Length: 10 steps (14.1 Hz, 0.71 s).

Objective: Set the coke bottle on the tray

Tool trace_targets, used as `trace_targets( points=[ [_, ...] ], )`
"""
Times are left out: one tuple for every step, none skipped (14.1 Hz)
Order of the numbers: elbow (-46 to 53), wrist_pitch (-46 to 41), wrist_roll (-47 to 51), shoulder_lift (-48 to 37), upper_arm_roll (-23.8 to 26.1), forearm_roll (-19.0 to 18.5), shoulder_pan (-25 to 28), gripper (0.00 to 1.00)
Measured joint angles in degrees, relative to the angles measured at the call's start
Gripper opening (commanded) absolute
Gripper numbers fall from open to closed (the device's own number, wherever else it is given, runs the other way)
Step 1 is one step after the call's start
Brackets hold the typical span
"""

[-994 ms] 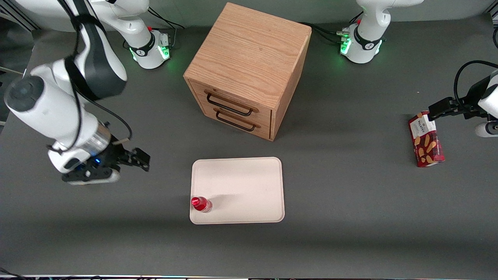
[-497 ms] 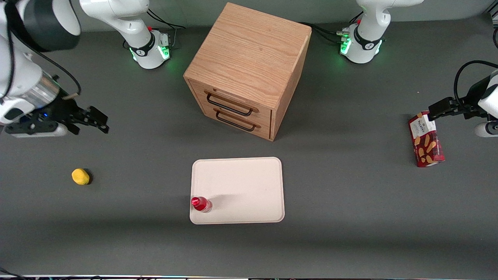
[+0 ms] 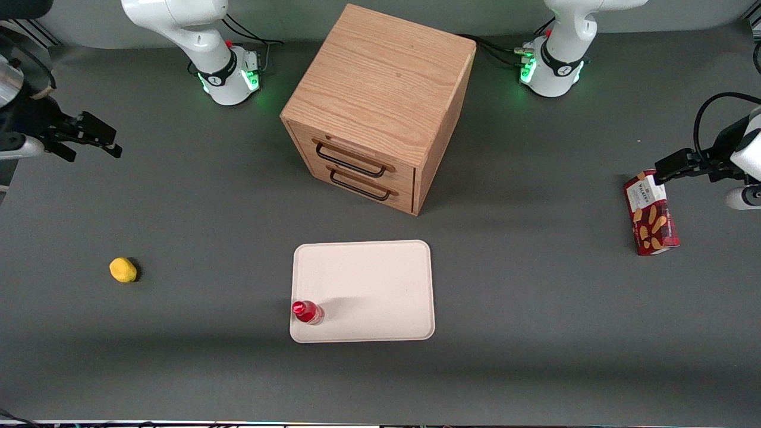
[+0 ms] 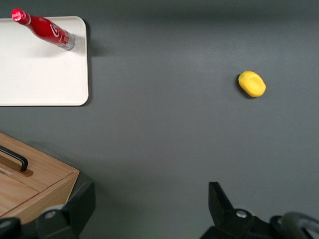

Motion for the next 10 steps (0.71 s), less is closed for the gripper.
trace_targets(
  points=[
    [1.04, -0.18, 0.00, 0.70, -0.46, 0.00, 0.00, 1.00],
    [2.37, -0.46, 0.00, 1.91, -0.76, -0.25, -0.01, 1.00],
    [4.30, -1.60, 0.01, 3.65, -0.87, -0.71, -0.01, 1.00],
    [6.65, -3.46, 0.17, 5.68, -0.85, -1.10, 0.01, 1.00],
    [9.18, -5.46, 0.51, 7.72, -0.83, -1.20, 0.02, 1.00],
    [11.34, -6.91, 0.87, 9.48, -0.82, -1.24, 0.02, 1.00],
    [12.79, -7.64, 1.02, 10.72, -0.82, -1.25, 0.02, 1.00],
    [13.69, -8.04, 1.09, 11.48, -0.82, -1.27, 0.02, 1.00],
    [14.13, -8.13, 1.12, 11.86, -0.82, -1.28, 0.02, 1.00],
    [14.22, -8.18, 1.15, 11.93, -0.82, -1.30, 0.02, 1.00]
  ],
)
